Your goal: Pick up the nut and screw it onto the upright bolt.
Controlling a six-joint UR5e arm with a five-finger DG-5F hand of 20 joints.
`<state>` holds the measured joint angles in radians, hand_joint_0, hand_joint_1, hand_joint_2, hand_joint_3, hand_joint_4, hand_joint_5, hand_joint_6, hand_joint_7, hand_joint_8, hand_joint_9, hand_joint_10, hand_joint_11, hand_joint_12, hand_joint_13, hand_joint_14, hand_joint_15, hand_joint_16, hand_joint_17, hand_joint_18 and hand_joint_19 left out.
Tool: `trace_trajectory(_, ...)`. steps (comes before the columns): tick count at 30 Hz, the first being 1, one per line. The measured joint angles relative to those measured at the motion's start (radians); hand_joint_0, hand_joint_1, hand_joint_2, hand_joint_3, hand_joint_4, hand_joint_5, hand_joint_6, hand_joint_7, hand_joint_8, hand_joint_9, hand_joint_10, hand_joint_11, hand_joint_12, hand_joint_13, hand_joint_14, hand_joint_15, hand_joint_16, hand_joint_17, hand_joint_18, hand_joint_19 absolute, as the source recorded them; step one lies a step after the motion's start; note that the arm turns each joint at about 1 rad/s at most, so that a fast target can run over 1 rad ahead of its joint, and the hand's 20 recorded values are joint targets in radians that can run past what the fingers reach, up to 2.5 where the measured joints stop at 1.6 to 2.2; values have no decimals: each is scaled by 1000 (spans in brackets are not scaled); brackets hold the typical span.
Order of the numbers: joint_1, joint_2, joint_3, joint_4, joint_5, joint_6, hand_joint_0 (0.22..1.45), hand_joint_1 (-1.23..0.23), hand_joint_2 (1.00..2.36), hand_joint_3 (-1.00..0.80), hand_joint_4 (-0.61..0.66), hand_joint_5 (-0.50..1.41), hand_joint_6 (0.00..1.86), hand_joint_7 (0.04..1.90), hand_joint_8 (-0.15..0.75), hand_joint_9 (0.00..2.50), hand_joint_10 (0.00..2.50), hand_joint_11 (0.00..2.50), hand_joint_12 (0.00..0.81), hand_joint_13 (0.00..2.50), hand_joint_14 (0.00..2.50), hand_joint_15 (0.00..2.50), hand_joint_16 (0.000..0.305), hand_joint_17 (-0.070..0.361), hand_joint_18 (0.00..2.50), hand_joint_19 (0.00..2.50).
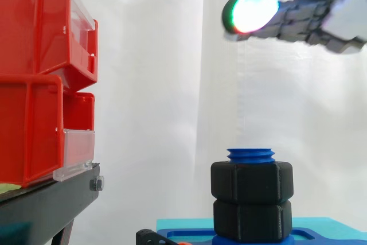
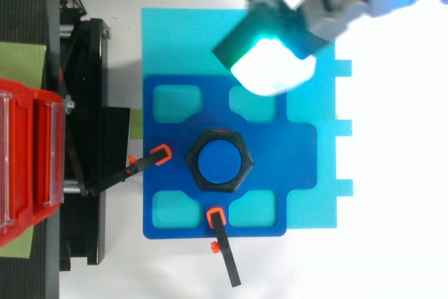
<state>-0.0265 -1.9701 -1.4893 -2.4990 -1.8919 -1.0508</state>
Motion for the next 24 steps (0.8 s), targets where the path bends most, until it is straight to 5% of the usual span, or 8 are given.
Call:
trace_trajectory(4,55,101,-102,-40,102,-8,426,-236,1000,-500,178,-249,501,654,249,328,0,0,346,260,0,0,58,130,18,0)
trace_trajectory(9,85,160,-196,-141,228,19,433,-246,1000,-500,186,-244,501,674,249,333,0,0,345,267,0,0,57,128,27,0)
trace_trajectory(15,114,169,-219,-247,397,144,434,-251,1000,-500,190,-243,502,674,252,338,0,0,346,266,0,0,57,128,29,0)
trace_trajectory(24,133,170,-221,-284,640,383,438,-261,1000,-500,195,-241,502,681,252,339,0,0,346,264,0,0,56,127,32,0)
